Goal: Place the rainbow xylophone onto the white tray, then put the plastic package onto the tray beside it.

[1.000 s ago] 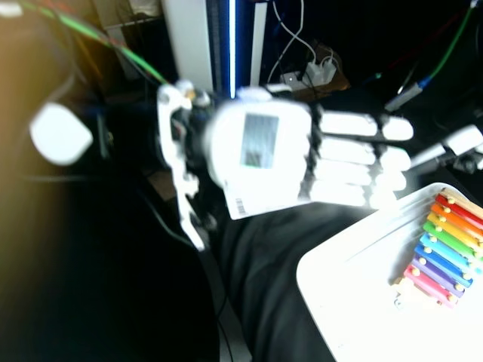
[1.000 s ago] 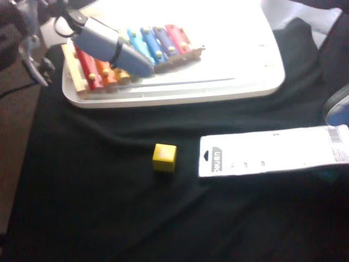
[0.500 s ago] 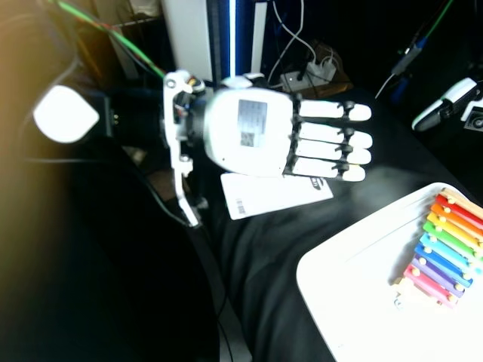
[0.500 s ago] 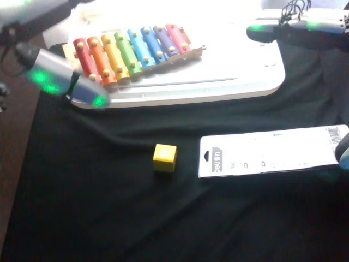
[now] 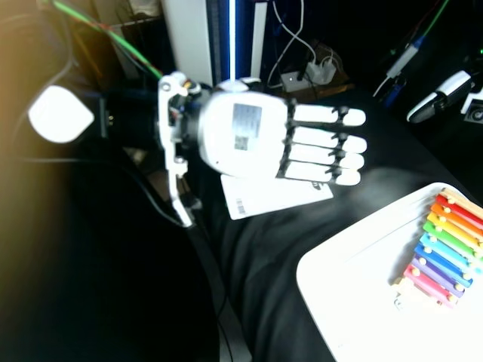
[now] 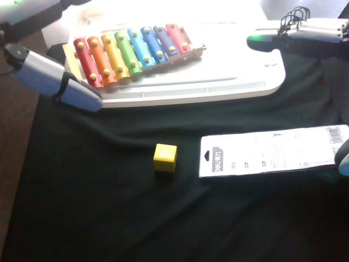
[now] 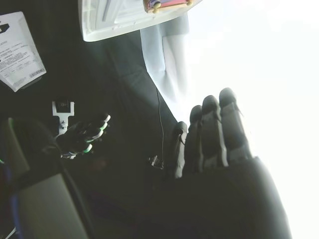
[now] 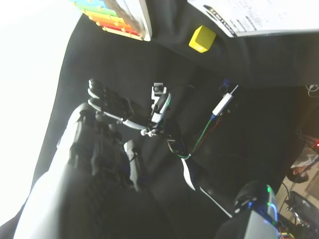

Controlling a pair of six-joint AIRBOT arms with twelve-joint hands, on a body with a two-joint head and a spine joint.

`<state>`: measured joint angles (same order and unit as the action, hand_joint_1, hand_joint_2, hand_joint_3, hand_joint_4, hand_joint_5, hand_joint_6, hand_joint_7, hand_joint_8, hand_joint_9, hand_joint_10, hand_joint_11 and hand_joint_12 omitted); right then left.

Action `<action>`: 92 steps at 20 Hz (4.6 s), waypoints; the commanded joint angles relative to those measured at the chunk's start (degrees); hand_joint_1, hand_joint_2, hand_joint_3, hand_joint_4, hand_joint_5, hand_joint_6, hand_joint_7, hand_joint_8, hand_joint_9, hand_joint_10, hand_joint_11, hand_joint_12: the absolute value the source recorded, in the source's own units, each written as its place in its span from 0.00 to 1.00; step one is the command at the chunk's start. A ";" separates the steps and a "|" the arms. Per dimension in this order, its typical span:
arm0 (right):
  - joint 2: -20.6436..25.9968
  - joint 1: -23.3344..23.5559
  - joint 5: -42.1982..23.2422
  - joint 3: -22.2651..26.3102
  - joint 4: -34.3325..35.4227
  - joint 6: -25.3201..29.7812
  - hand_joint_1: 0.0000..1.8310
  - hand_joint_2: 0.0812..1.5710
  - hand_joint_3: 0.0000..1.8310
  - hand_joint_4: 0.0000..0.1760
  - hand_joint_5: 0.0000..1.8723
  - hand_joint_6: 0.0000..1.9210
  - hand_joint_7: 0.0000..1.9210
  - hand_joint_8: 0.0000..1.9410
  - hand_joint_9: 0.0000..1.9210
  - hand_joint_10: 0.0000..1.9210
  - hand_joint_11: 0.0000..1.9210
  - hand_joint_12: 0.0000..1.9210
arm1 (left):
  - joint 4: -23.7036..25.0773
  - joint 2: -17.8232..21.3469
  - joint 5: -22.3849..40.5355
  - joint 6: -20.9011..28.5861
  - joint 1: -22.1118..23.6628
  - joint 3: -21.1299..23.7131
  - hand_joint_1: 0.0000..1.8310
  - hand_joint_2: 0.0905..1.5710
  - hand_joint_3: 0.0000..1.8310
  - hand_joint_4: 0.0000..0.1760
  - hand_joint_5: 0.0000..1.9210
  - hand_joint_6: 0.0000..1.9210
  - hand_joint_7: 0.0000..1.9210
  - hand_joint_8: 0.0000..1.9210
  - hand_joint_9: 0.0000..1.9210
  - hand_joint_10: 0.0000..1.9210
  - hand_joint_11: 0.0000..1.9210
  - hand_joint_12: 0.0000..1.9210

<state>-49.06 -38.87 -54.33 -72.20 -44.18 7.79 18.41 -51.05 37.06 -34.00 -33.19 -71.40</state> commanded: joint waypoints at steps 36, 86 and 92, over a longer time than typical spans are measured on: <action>-3.80 -1.29 -1.29 -2.48 3.28 0.50 0.36 0.35 0.00 0.00 0.03 0.00 0.04 0.00 0.03 0.00 0.06 0.03 | -14.24 18.30 16.60 -14.41 -21.22 18.52 0.43 0.41 0.00 0.19 0.00 0.00 0.02 0.01 0.05 0.01 0.08 0.03; -4.71 -1.26 -1.17 -3.67 3.30 0.97 0.38 0.36 0.00 0.03 0.05 0.00 0.07 0.00 0.06 0.00 0.09 0.03 | -35.82 18.69 46.39 -16.18 -48.22 22.46 0.41 0.37 0.00 0.22 0.02 0.00 0.04 0.00 0.10 0.01 0.12 0.05; -6.23 -1.26 -1.18 -4.58 3.30 0.98 0.37 0.35 0.00 0.00 0.05 0.00 0.06 0.00 0.06 0.00 0.09 0.03 | -37.31 17.12 48.11 -16.18 -46.48 19.77 0.45 0.38 0.00 0.26 0.02 0.00 0.04 0.00 0.10 0.00 0.11 0.04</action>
<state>-55.24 -40.88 -50.65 -76.64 -44.42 8.40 -17.26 -33.52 77.82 -50.17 -80.14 -51.40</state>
